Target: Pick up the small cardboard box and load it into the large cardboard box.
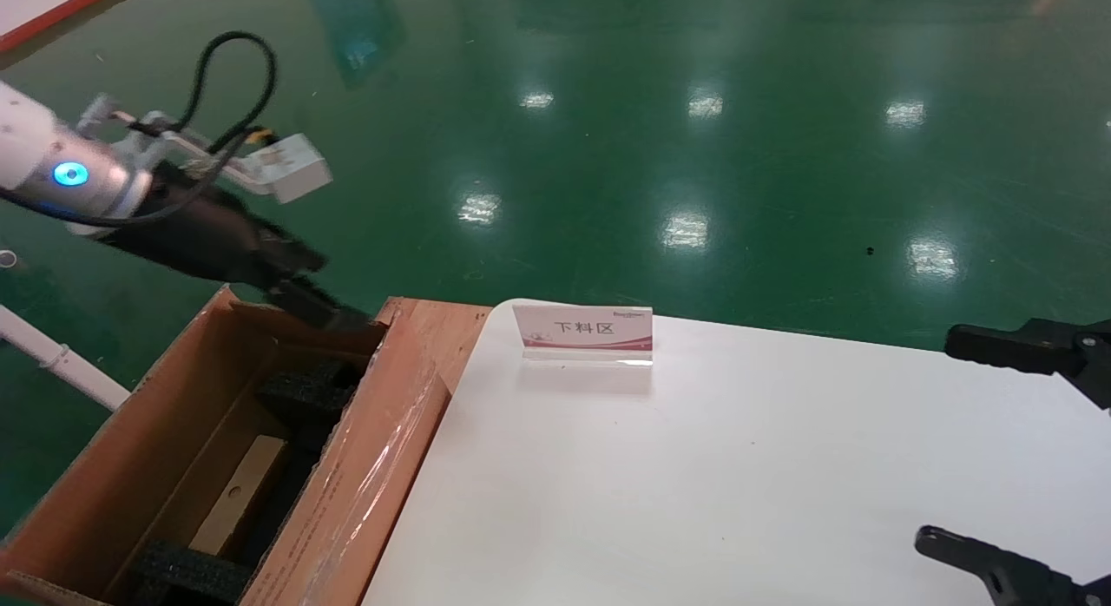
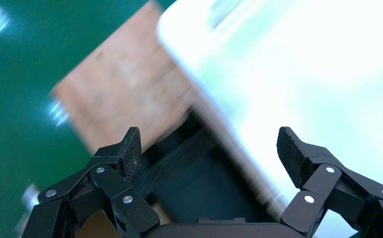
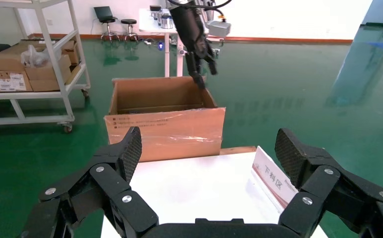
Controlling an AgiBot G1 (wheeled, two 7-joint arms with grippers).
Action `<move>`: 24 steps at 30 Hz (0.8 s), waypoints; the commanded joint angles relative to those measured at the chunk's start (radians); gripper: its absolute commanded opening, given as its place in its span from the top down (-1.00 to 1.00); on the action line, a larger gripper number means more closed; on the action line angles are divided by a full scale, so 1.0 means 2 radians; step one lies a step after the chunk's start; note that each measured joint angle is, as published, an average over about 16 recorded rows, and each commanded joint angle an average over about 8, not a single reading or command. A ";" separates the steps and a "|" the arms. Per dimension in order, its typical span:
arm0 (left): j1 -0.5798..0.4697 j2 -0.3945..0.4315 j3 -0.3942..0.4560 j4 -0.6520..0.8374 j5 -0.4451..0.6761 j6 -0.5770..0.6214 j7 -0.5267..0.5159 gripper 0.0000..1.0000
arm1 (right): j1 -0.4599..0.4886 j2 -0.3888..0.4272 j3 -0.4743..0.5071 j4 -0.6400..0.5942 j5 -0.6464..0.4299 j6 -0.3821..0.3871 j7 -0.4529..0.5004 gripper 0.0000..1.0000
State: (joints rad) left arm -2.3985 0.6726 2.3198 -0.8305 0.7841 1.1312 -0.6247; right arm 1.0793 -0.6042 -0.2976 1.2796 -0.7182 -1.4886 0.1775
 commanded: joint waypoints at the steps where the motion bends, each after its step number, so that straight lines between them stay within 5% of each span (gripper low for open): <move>1: 0.018 -0.001 -0.029 -0.009 -0.001 0.005 0.006 -1.00 | 0.000 0.000 0.000 0.000 0.000 0.000 0.000 -1.00; 24: 0.295 -0.014 -0.456 -0.103 -0.012 0.081 0.098 -1.00 | 0.000 0.000 0.001 0.000 -0.001 0.000 0.001 -1.00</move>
State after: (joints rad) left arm -1.8084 0.6445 1.4078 -1.0356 0.7602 1.2934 -0.4293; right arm 1.0787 -0.6051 -0.2950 1.2797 -0.7196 -1.4894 0.1785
